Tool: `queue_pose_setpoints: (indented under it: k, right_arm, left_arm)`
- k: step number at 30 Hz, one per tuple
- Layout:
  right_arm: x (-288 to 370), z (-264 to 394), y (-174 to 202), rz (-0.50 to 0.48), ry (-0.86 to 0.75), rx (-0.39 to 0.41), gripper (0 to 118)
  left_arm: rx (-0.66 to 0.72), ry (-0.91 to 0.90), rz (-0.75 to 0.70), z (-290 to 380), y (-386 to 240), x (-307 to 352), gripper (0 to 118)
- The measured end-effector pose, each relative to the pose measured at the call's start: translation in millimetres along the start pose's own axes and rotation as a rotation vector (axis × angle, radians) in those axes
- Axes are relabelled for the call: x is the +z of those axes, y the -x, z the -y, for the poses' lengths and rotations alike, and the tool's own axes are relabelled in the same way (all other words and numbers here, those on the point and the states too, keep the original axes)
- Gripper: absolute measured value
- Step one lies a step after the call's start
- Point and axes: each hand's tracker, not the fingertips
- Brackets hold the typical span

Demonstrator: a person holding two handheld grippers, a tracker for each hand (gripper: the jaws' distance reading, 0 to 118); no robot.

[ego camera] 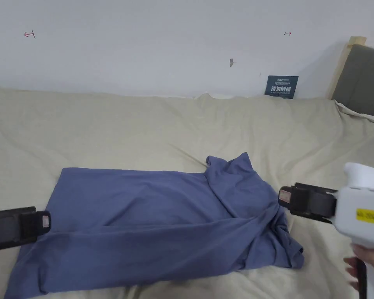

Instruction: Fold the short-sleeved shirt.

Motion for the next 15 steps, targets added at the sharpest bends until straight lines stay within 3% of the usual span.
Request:
queue_pose_setpoints:
  k: [1, 2, 3, 4, 5, 6, 7, 9, 10, 15]
  right_arm:
    - [14.5, 9.8, 3.7, -0.004, -0.038, 0.007, 83]
    - [28.5, 19.8, 9.3, -0.004, -0.061, 0.021, 80]
    - [40.2, 30.8, 11.8, -0.014, -0.074, 0.034, 80]
    - [48.6, 39.4, 13.3, -0.016, -0.078, 0.045, 66]
    - [57.7, 49.1, 15.8, 0.006, -0.097, 0.060, 37]
    - [57.9, 50.2, 10.9, 0.077, -0.106, 0.080, 0]
    - [58.0, 56.1, 3.2, 0.091, -0.115, 0.046, 0]
    - [51.1, 53.1, -14.7, -0.008, -0.033, -0.019, 0]
    - [51.5, 50.6, -12.6, 0.001, -0.020, -0.026, 0]
    - [14.1, 12.4, -20.0, 0.050, 0.231, 0.057, 0]
  left_arm:
    - [-0.009, -0.035, 0.010, 9.3, -3.7, 11.9, 21]
    - [-0.020, -0.062, 0.016, 20.0, -8.8, 23.1, 5]
    - [-0.018, -0.051, 0.011, 30.9, -18.3, 29.1, 5]
    - [-0.066, -0.074, -0.048, 41.2, -24.3, 34.6, 0]
    - [-0.043, -0.050, -0.012, 52.0, -28.8, 38.6, 0]
    - [-0.031, -0.024, 0.029, 59.6, -31.2, 41.6, 0]
    - [-0.023, -0.017, 0.037, 60.5, -25.8, 43.9, 0]
    - [-0.018, -0.019, 0.020, 67.5, -27.4, 46.9, 0]
    - [-0.017, -0.023, 0.019, 68.7, -26.9, 48.3, 0]
    - [0.011, -0.049, 0.031, 63.7, -24.9, 57.6, 0]
